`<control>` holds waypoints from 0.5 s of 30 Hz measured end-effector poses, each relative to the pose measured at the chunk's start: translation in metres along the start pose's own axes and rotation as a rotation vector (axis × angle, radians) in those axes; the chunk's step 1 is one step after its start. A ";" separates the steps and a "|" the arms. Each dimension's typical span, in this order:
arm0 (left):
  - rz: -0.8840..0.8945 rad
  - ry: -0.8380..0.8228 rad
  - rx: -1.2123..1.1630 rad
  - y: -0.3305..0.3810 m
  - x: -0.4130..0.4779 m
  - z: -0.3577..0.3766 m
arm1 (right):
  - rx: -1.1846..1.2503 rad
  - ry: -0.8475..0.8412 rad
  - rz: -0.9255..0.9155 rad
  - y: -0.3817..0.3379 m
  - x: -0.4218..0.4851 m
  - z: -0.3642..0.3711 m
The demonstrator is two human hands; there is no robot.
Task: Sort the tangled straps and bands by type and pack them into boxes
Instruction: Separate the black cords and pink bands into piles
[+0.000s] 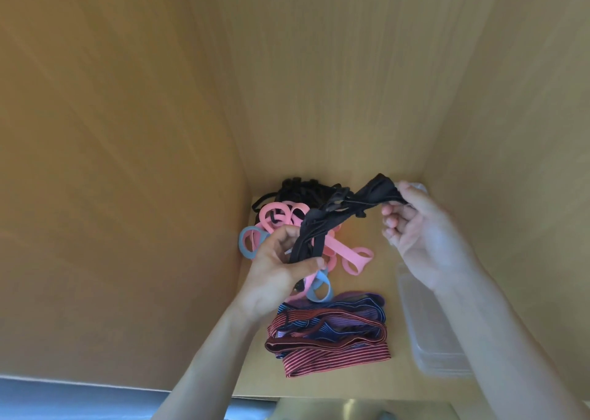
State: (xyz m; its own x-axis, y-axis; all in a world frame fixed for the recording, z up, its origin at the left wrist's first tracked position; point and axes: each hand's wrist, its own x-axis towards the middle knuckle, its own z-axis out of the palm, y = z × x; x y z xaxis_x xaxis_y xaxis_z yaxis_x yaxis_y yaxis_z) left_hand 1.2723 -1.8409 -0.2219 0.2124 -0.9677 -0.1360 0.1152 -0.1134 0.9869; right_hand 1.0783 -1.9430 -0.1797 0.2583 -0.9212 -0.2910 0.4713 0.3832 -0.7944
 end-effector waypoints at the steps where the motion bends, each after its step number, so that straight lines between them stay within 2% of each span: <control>1: 0.012 -0.020 -0.001 0.002 0.001 0.000 | 0.020 -0.002 0.015 0.001 0.001 0.000; 6: 0.017 -0.096 -0.074 0.012 0.004 0.000 | -0.054 -0.055 -0.044 0.020 0.006 0.000; 9: -0.004 -0.148 -0.212 0.020 0.005 0.001 | -0.338 -0.109 -0.144 0.035 0.005 0.001; 12: -0.047 -0.179 -0.340 0.027 0.009 0.001 | -0.663 -0.055 -0.289 0.046 0.002 0.000; 15: -0.062 -0.224 -0.263 0.032 0.014 0.001 | -0.957 -0.123 -0.481 0.050 0.003 0.000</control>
State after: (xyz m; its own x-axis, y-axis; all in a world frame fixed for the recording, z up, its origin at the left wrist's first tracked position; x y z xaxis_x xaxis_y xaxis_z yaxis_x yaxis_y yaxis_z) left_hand 1.2781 -1.8586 -0.1927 -0.0177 -0.9895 -0.1432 0.3731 -0.1394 0.9172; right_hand 1.1025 -1.9266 -0.2206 0.3304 -0.9271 0.1767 -0.2951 -0.2793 -0.9138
